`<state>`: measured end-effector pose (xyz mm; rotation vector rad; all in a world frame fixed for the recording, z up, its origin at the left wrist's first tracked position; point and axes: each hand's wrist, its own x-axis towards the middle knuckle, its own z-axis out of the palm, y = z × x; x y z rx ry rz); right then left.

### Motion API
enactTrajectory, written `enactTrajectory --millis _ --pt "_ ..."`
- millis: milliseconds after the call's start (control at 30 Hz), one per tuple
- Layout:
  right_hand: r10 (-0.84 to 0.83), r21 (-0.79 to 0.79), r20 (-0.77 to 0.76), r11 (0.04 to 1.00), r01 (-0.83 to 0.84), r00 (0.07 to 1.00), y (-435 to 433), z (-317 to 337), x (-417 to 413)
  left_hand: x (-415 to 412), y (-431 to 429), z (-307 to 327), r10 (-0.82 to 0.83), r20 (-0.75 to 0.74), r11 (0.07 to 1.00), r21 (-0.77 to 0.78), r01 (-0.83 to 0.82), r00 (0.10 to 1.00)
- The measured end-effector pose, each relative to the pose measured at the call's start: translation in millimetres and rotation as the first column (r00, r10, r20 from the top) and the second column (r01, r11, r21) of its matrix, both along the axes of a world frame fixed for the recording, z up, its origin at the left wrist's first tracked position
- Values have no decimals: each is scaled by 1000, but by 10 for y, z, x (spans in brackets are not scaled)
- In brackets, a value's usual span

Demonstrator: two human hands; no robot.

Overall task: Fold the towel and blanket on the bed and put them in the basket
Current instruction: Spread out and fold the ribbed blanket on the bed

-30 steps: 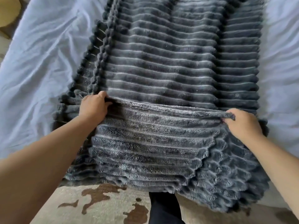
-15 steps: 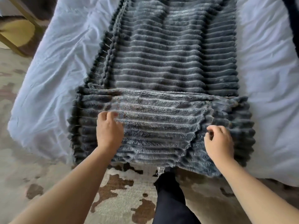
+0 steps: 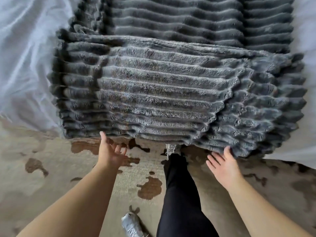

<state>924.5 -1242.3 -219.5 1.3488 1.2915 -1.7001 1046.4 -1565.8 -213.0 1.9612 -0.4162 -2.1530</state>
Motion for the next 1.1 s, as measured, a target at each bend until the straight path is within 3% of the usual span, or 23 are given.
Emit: enactTrajectory --millis 133,233,300,467,700,800,900,1100 --pt "-423 -154 -8 896 417 906 -87 -239 -222 -225 -76 -164 282 -210 958 107 -265 936" --pt "-538 -219 -10 823 523 843 -149 -185 -317 -353 -200 -149 350 -205 936 113 -333 914" --pt "-547 -233 2 814 533 837 -146 -57 -321 -358 -306 -70 336 -153 942 71 -329 929" --pt "-488 -38 -81 873 486 869 -51 462 -192 -136 -395 475 341 -71 940 27 -340 937" --pt "-489 -71 -260 870 488 833 84 1535 -131 161 -448 1581 142 -289 985 -57 -165 947" --pt "-446 -9 -375 878 478 812 97 1963 -143 162 -504 2011 61 -304 985 -137 -107 951" --pt "-412 76 -487 859 507 770 128 2377 57 274 -376 2403 92 -435 985 -91 -145 896" --pt "-358 207 -524 826 524 773 477 2673 983 1062 -39 2664 20 -487 983 -151 -106 873"
